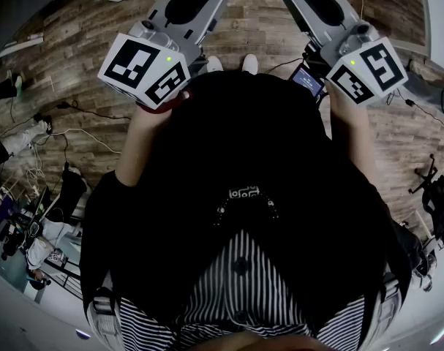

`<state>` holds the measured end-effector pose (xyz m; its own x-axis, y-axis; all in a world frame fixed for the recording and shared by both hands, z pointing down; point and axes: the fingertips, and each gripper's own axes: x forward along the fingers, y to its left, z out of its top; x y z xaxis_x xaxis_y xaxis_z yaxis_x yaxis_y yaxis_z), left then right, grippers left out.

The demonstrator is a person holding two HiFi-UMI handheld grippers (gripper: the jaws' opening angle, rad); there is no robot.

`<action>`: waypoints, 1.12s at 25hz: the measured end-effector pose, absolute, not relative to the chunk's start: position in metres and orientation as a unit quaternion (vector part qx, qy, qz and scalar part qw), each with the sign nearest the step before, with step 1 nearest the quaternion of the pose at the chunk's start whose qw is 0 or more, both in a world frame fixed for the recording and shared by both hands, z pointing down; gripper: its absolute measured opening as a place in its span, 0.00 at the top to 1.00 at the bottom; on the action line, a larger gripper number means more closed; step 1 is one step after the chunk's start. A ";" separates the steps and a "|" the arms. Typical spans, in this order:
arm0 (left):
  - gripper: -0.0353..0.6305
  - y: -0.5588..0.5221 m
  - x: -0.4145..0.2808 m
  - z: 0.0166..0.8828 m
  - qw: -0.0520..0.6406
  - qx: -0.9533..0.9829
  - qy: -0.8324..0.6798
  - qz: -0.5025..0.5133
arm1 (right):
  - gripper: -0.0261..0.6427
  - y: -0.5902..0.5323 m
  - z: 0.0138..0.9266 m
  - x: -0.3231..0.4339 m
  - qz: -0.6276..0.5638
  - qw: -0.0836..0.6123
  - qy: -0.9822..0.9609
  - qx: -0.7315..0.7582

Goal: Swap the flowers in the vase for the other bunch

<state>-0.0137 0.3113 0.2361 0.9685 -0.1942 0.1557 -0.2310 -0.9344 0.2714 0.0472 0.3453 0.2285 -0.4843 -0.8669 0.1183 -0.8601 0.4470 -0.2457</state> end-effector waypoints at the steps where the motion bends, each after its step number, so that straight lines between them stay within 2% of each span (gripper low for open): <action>1: 0.94 0.311 -0.013 0.235 0.152 0.981 -0.107 0.057 | 0.96 0.344 0.229 0.047 -0.138 0.012 0.851 -0.507; 10: 0.94 0.307 -0.026 0.232 0.159 0.980 -0.108 0.046 | 0.96 0.333 0.231 0.039 -0.138 -0.010 0.850 -0.507; 18: 0.94 0.303 -0.037 0.253 0.190 0.974 -0.108 0.067 | 0.96 0.330 0.246 0.051 -0.187 0.016 0.851 -0.491; 21: 0.94 0.309 -0.037 0.247 0.178 0.976 -0.105 0.064 | 0.96 0.333 0.247 0.055 -0.192 0.029 0.852 -0.486; 28: 0.94 0.306 -0.028 0.251 0.181 0.975 -0.105 0.069 | 0.96 0.327 0.254 0.061 -0.181 0.019 0.862 -0.473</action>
